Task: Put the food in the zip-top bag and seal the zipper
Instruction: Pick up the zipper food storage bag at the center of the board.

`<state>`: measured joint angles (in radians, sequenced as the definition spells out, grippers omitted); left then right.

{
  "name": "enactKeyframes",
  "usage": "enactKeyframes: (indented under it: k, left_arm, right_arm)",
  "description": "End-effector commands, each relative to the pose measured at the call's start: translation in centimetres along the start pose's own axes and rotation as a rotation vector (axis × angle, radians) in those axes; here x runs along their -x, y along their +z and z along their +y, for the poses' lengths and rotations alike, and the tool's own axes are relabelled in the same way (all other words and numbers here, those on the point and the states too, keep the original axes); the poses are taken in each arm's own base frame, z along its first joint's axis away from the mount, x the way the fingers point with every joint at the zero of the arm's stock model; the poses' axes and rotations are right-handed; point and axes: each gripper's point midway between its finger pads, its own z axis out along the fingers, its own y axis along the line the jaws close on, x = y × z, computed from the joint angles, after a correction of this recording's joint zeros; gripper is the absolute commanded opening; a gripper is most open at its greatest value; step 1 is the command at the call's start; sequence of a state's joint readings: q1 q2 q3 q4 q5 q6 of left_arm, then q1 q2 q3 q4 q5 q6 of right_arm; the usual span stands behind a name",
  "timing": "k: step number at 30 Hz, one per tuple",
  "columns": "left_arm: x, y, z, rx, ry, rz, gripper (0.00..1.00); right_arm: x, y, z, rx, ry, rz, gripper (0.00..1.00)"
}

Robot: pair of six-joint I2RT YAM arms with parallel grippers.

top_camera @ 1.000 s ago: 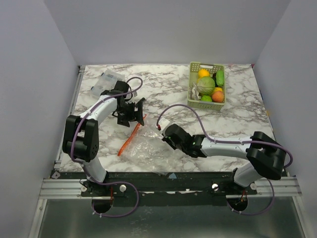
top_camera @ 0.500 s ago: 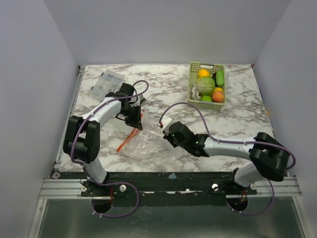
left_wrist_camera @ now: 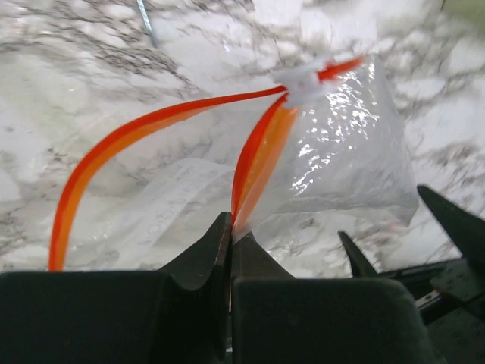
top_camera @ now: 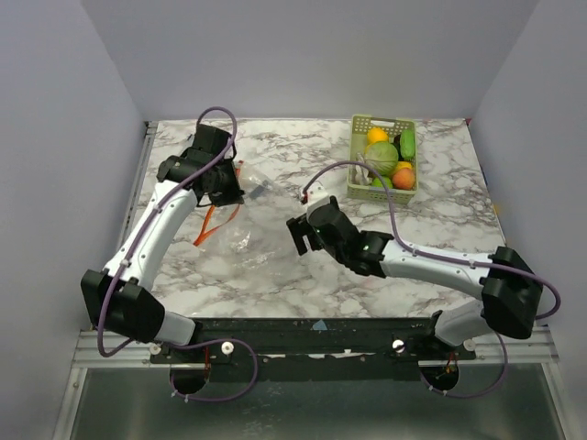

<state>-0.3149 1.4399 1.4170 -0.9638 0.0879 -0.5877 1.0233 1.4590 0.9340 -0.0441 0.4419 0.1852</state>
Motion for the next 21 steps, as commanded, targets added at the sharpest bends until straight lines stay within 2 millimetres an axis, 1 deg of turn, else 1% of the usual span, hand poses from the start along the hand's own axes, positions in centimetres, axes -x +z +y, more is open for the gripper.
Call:
enactKeyframes:
  k: [1, 4, 6, 7, 8, 9, 12, 15, 18, 21]
  left_arm:
    - [0.4, -4.0, 1.0, 0.124, -0.231, -0.121, 0.00]
    - [-0.5, -4.3, -0.1, 0.082, -0.307, -0.111, 0.00]
    - [-1.1, -4.2, -0.5, 0.063, -0.343, -0.105, 0.00]
    - [-1.5, -4.0, -0.7, 0.056, -0.356, -0.102, 0.00]
    - [-1.7, -4.0, -0.8, 0.053, -0.374, -0.101, 0.00]
    - [-2.0, -4.0, -0.9, 0.048, -0.388, -0.099, 0.00]
    - [-2.2, -3.9, -1.8, 0.018, -0.400, -0.095, 0.00]
    - [-2.5, -3.5, -2.8, -0.013, -0.423, -0.068, 0.00]
    - [-2.9, -2.7, -4.4, -0.093, -0.434, -0.040, 0.00]
    - [-3.2, -2.2, -5.2, -0.128, -0.437, -0.024, 0.00]
  right_arm:
    - [6.2, -2.9, 0.0, 0.018, 0.219, -0.134, 0.94]
    - [8.8, -4.2, -0.1, 0.039, 0.302, -0.214, 0.98]
    - [10.3, -5.2, -1.2, 0.002, 0.325, -0.269, 1.00]
    - [10.6, -5.5, -1.4, 0.000, 0.327, -0.281, 1.00]
    - [11.8, -6.0, -0.9, 0.042, 0.333, -0.327, 1.00]
    - [12.2, -6.3, -0.3, 0.086, 0.330, -0.340, 1.00]
    - [12.1, -6.3, 2.8, 0.253, 0.350, -0.331, 1.00]
    - [12.0, -6.5, 5.3, 0.366, 0.379, -0.329, 1.00]
    - [11.7, -6.6, 6.9, 0.430, 0.387, -0.331, 0.99]
    - [10.9, -6.1, 7.7, 0.440, 0.384, -0.294, 0.97]
